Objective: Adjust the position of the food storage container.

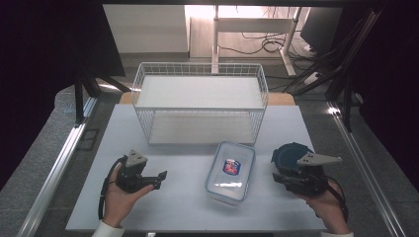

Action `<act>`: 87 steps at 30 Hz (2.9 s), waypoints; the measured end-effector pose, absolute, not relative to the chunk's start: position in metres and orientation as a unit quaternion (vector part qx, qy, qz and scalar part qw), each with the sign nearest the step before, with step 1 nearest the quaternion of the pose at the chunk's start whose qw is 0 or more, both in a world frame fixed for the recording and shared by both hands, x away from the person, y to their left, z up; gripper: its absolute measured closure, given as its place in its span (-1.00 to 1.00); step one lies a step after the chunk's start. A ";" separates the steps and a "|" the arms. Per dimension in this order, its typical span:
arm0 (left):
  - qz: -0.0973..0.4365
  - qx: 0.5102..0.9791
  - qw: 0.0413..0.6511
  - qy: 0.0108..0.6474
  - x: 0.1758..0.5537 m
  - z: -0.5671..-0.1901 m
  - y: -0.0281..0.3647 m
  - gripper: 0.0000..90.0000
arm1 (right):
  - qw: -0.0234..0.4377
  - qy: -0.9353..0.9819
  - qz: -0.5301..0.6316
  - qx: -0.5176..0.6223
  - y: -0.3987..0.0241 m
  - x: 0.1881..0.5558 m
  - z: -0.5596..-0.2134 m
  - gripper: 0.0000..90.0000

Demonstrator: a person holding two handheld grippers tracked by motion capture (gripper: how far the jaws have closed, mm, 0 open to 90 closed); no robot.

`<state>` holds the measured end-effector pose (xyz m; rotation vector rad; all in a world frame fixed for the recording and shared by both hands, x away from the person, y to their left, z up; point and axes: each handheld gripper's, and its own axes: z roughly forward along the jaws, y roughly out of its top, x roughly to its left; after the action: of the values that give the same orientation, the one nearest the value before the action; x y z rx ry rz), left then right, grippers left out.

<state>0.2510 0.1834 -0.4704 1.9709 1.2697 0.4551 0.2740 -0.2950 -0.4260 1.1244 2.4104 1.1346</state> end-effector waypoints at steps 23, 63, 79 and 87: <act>0.175 0.760 0.373 0.503 0.250 -0.469 0.192 -0.61 | 0.082 0.915 0.282 0.278 -0.227 0.259 -0.457 0.97; 0.177 0.753 0.369 0.515 0.252 -0.469 0.200 -0.61 | 0.090 0.928 0.271 0.238 -0.121 0.243 -0.492 0.98; 0.169 0.753 0.372 0.516 0.251 -0.468 0.200 -0.60 | 0.086 0.904 0.317 0.273 -0.161 0.244 -0.476 0.98; 0.165 0.757 0.374 0.510 0.251 -0.467 0.195 -0.58 | 0.112 0.866 0.331 0.358 -0.231 0.259 -0.465 0.98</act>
<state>0.2505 0.1948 -0.4673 1.9396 1.3050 0.4230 0.2588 -0.2310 -0.4650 1.0518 2.5413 0.9726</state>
